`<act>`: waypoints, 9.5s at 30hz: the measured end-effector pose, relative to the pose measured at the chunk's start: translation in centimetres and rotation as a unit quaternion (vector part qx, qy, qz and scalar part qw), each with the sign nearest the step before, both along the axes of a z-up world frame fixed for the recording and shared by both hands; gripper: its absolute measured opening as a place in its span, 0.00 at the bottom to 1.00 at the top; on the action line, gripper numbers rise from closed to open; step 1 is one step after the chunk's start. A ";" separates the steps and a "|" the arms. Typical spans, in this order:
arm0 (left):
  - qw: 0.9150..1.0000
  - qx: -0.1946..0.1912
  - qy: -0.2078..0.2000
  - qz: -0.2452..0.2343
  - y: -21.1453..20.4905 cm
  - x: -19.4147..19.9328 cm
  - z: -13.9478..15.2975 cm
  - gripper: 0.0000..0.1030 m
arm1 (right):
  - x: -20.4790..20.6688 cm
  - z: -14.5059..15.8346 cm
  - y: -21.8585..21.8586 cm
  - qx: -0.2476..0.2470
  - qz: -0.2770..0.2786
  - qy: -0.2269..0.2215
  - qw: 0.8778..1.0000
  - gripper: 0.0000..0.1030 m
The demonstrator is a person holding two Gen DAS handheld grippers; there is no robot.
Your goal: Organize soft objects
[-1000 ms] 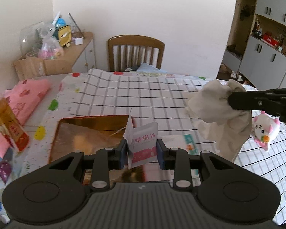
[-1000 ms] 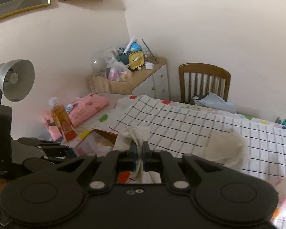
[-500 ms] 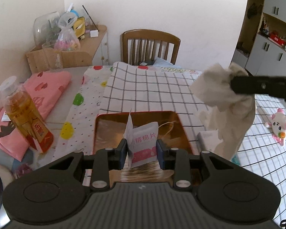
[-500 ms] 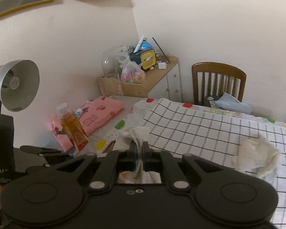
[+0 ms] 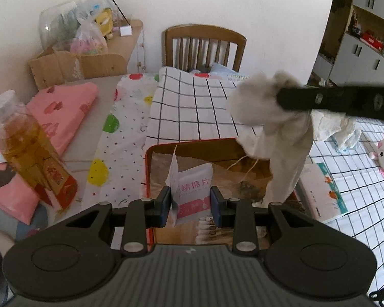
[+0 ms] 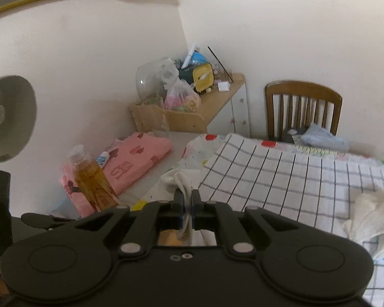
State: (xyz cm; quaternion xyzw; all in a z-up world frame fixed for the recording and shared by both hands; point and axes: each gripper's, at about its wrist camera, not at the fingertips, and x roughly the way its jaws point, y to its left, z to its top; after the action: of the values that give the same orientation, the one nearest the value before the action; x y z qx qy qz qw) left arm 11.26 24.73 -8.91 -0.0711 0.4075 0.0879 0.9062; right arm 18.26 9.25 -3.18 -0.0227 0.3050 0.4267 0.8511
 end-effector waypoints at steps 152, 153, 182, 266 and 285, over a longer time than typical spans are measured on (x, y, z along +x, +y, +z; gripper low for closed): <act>0.984 0.075 -0.010 -0.159 -32.9 29.1 -5.8 0.58 | 14.3 -11.2 -29.2 -0.055 -0.133 0.069 0.987 0.83; 0.985 0.072 -0.008 -0.160 -32.7 29.1 -5.9 0.51 | 14.4 -11.3 -29.1 -0.055 -0.133 0.070 0.987 0.83; 0.993 -0.066 -0.045 -0.092 -23.0 26.6 -3.8 0.10 | 18.6 -12.0 -25.0 -0.017 -0.088 0.078 0.993 0.73; 0.993 -0.056 0.051 -0.091 -28.6 30.4 -9.3 0.12 | 11.8 -13.6 -28.9 -0.104 -0.098 0.082 0.986 0.05; 0.995 -0.080 -0.018 -0.063 -24.2 21.8 -1.9 0.05 | 8.6 -9.0 -31.6 -0.080 -0.109 0.047 0.990 0.05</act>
State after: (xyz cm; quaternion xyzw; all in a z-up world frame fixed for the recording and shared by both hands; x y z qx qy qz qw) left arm 33.08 0.53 -10.83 -0.1191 0.4007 -0.0036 0.9084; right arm 26.85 -22.33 -12.19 -0.0371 0.3781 0.3062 0.8729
